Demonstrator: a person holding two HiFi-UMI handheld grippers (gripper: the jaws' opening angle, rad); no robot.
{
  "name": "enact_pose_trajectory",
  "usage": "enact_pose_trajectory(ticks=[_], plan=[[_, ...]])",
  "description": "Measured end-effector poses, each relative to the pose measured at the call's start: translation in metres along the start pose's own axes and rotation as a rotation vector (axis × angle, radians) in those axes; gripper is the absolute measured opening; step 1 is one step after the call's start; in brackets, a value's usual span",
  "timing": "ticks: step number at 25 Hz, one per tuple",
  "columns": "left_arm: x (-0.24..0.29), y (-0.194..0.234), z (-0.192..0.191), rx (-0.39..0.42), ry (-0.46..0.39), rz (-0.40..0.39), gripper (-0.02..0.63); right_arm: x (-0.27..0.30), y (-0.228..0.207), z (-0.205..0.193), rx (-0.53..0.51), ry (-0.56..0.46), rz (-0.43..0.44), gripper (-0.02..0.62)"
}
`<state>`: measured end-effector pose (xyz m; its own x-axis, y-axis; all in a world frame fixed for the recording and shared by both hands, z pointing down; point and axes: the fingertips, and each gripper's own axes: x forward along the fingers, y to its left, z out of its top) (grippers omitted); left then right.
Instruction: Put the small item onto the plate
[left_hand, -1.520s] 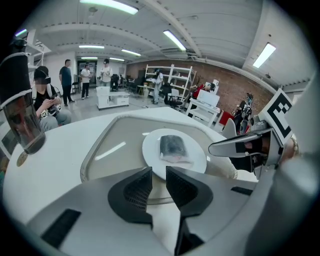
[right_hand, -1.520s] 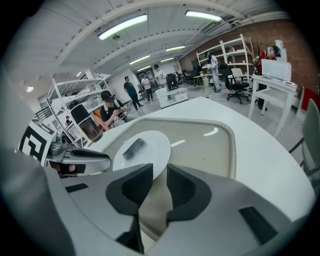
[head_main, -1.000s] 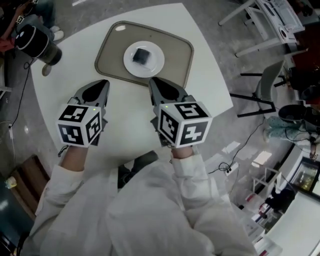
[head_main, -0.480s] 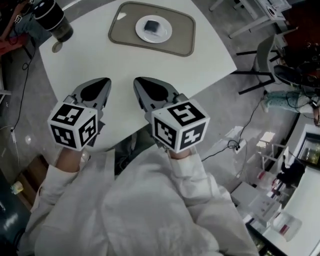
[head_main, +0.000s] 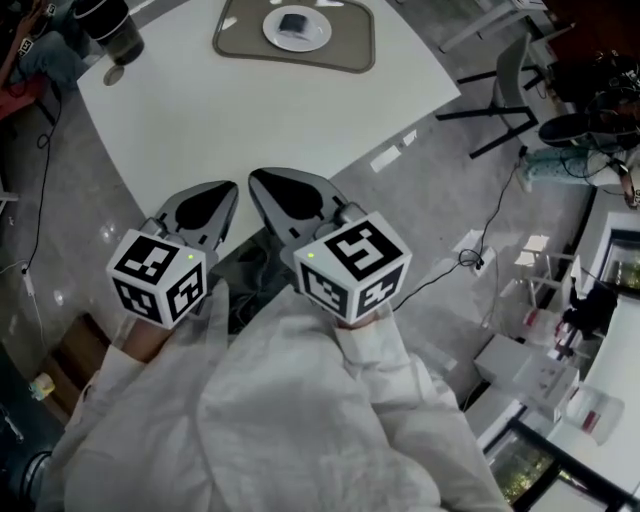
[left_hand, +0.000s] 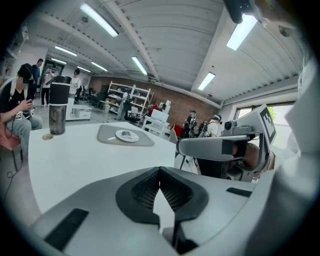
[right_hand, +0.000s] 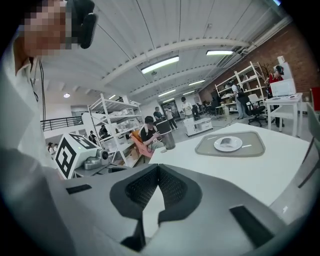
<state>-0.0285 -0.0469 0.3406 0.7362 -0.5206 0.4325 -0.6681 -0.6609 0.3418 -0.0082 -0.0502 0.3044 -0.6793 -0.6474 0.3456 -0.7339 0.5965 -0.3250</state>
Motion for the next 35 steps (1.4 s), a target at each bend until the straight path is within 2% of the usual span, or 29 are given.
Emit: enact_pose_trajectory(ticks=[8,16,27,35], plan=[[-0.001,-0.016,0.009,-0.026,-0.062,0.001,0.009,-0.023,-0.008,-0.005,0.021,-0.052,-0.074,0.015],[0.01,-0.027,0.013,-0.034,-0.056,0.028,0.009,-0.027,-0.017,-0.002,0.015,-0.051,-0.026,0.015],[0.027,-0.038,0.009,-0.034,-0.029,0.038,0.009,-0.037,-0.034,-0.011,0.025,-0.034,-0.044,0.015],[0.028,-0.047,0.016,-0.037,-0.06,0.026,0.009,-0.044,-0.041,-0.01,0.024,-0.046,-0.058,0.015]])
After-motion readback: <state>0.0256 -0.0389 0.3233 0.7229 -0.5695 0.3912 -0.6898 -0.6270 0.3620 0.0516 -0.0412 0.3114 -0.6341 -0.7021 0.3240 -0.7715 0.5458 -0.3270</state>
